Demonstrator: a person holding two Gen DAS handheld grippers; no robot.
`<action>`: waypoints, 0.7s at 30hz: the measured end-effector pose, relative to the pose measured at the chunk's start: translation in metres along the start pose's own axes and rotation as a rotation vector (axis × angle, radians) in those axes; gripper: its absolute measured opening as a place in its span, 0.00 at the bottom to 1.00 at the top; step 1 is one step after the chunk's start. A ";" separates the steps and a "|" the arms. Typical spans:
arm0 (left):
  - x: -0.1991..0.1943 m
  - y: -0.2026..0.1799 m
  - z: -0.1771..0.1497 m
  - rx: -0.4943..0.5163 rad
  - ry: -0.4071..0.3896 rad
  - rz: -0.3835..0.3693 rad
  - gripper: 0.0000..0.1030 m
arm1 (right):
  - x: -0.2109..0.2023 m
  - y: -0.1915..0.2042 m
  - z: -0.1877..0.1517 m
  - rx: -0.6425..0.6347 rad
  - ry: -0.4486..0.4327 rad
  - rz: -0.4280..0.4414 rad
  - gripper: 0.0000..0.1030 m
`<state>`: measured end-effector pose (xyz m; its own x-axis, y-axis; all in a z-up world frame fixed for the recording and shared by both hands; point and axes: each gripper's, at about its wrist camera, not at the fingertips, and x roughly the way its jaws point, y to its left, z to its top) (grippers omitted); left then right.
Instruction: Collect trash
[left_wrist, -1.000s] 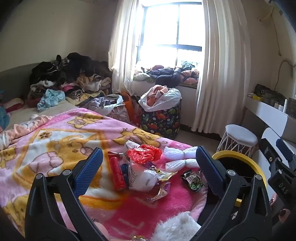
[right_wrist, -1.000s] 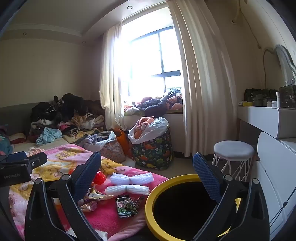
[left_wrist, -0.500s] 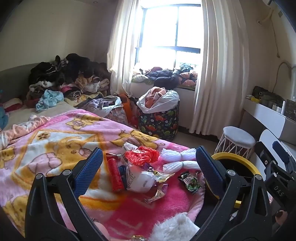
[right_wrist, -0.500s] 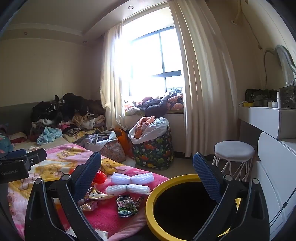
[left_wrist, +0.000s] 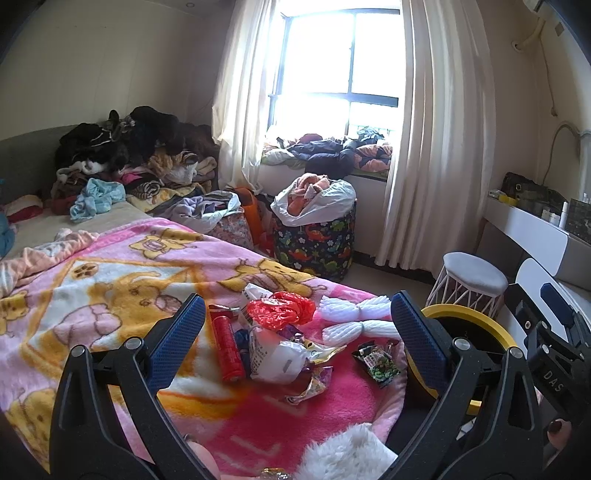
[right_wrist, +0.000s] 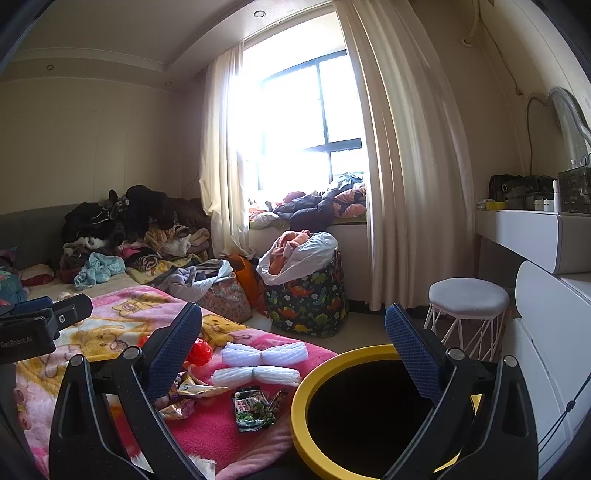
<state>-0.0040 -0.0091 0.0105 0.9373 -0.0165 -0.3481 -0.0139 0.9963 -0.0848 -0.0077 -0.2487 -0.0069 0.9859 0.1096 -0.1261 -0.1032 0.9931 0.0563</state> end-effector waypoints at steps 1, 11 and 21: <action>0.000 0.001 -0.001 -0.001 -0.002 0.000 0.90 | 0.000 0.000 0.000 0.000 0.001 -0.001 0.94; 0.000 -0.002 0.000 0.002 -0.001 -0.003 0.90 | 0.000 0.000 0.000 0.001 0.002 0.000 0.94; -0.001 -0.003 0.001 0.002 0.000 -0.003 0.90 | 0.003 -0.001 -0.001 0.001 0.004 -0.001 0.94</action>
<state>-0.0043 -0.0124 0.0116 0.9375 -0.0193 -0.3476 -0.0105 0.9964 -0.0836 -0.0048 -0.2497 -0.0080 0.9855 0.1089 -0.1300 -0.1021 0.9931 0.0574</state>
